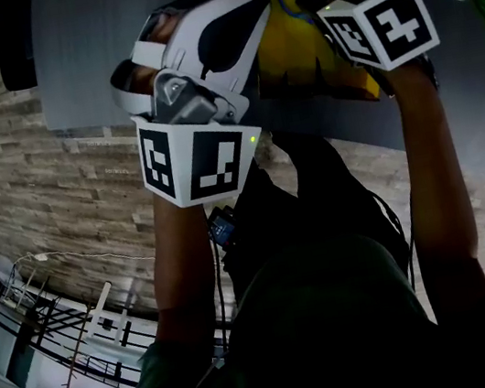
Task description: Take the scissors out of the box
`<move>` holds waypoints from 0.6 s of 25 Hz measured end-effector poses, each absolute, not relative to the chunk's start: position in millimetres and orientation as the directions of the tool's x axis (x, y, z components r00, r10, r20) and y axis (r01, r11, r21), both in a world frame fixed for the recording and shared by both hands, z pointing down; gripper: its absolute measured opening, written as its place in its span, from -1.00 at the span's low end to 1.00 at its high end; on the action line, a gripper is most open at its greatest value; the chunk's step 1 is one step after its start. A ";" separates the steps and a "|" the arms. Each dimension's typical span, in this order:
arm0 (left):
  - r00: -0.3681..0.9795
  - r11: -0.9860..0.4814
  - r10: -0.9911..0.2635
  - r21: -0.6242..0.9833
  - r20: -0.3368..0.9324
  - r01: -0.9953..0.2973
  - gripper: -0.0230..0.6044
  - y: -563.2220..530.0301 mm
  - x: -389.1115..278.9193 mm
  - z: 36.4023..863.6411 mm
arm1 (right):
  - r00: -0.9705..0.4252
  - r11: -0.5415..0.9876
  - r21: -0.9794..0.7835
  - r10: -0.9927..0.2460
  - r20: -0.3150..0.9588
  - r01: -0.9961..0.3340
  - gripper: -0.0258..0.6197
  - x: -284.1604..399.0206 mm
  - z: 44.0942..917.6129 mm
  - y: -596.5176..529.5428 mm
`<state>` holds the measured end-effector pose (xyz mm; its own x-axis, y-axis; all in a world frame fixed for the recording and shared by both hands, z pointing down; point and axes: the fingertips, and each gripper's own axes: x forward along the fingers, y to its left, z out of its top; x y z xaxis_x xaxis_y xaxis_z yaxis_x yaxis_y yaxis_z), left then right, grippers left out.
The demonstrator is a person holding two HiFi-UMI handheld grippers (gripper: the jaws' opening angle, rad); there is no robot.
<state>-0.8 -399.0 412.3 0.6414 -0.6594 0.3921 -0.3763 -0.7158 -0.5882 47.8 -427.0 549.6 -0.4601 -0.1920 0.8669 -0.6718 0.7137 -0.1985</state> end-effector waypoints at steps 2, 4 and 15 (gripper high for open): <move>0.640 -0.712 -0.663 -0.590 0.389 -0.380 -0.93 -399.9 -1.5 410.5 | -0.457 0.713 -0.203 -0.183 0.871 -0.671 -0.59 46.4 552.0 -424.6; 0.639 -0.709 -0.666 -0.591 0.385 -0.384 -0.93 -400.2 -2.2 409.3 | -0.450 0.714 -0.203 -0.173 0.876 -0.670 -0.59 44.7 556.1 -420.6; 0.643 -0.710 -0.665 -0.589 0.380 -0.387 -0.93 -398.3 -2.7 407.2 | -0.397 0.743 -0.087 -0.250 0.883 -0.663 -0.66 43.4 560.2 -420.0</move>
<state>-2.7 -398.3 407.2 0.6431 -0.6650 0.3797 -0.3865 -0.7100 -0.5887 43.4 -420.0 560.2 -0.3966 -0.2503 0.8832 -0.6634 0.7432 -0.0872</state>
